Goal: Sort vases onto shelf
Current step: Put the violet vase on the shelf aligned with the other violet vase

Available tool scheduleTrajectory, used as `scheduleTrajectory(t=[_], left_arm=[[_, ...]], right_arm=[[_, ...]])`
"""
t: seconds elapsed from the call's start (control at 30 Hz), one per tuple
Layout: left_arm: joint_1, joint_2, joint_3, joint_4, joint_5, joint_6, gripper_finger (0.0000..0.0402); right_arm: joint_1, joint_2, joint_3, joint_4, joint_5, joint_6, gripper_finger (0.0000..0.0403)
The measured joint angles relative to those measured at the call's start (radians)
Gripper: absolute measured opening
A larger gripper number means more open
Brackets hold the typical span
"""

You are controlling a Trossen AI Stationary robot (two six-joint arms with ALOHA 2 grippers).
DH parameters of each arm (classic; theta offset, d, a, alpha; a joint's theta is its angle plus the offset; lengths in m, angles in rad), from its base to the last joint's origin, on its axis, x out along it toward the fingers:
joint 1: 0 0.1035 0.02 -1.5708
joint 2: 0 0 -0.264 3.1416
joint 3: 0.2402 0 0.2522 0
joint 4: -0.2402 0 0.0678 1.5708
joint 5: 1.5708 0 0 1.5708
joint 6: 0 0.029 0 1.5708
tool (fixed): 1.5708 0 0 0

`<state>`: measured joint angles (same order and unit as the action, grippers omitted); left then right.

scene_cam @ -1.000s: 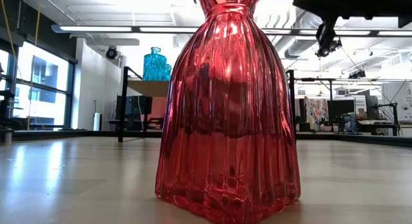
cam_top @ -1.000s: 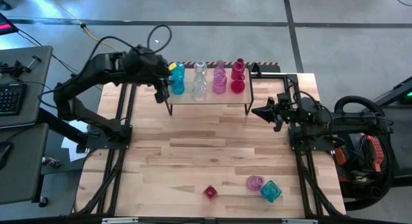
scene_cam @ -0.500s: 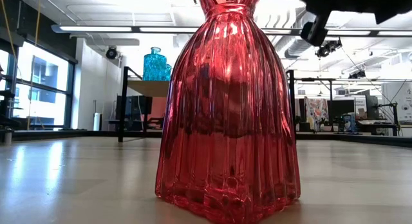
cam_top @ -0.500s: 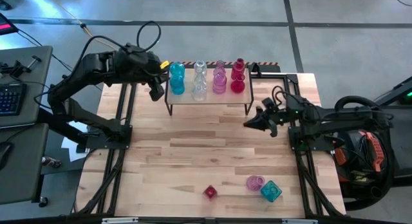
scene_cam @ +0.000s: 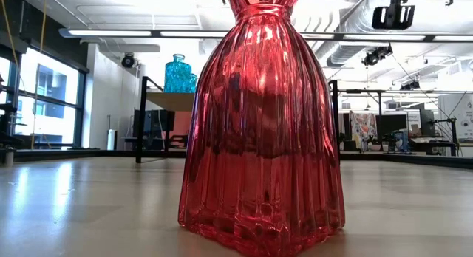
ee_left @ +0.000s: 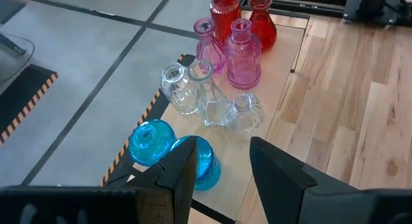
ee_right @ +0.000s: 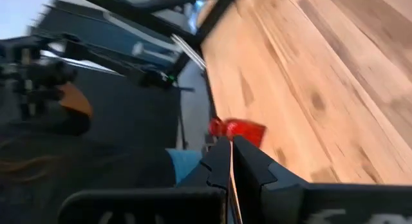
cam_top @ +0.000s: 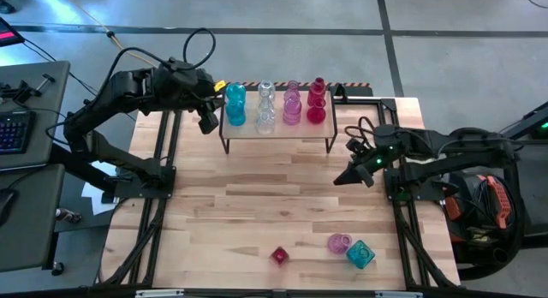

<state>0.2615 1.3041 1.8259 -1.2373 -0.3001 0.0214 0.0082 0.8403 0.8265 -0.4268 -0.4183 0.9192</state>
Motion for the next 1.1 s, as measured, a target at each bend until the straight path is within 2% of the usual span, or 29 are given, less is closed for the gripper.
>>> scheduleTrajectory(t=[0.27,0.5,0.83,1.1], left_arm=[[0.0,0.0,0.0,-0.04,0.0,0.028,0.0136],[0.0,0.0,0.0,-0.114,0.001,0.053,0.0136],[0.0,0.0,0.0,-0.121,0.002,0.088,0.0136],[0.0,0.0,0.0,-0.132,0.003,0.113,0.0136]], right_arm=[[0.002,0.098,0.151,-0.336,0.033,0.113,0.0001],[0.082,0.134,0.227,-0.604,0.069,0.355,0.0001],[0.273,0.135,0.233,-0.645,0.134,0.626,0.0001],[0.364,0.135,0.233,-0.645,0.139,0.628,0.0001]])
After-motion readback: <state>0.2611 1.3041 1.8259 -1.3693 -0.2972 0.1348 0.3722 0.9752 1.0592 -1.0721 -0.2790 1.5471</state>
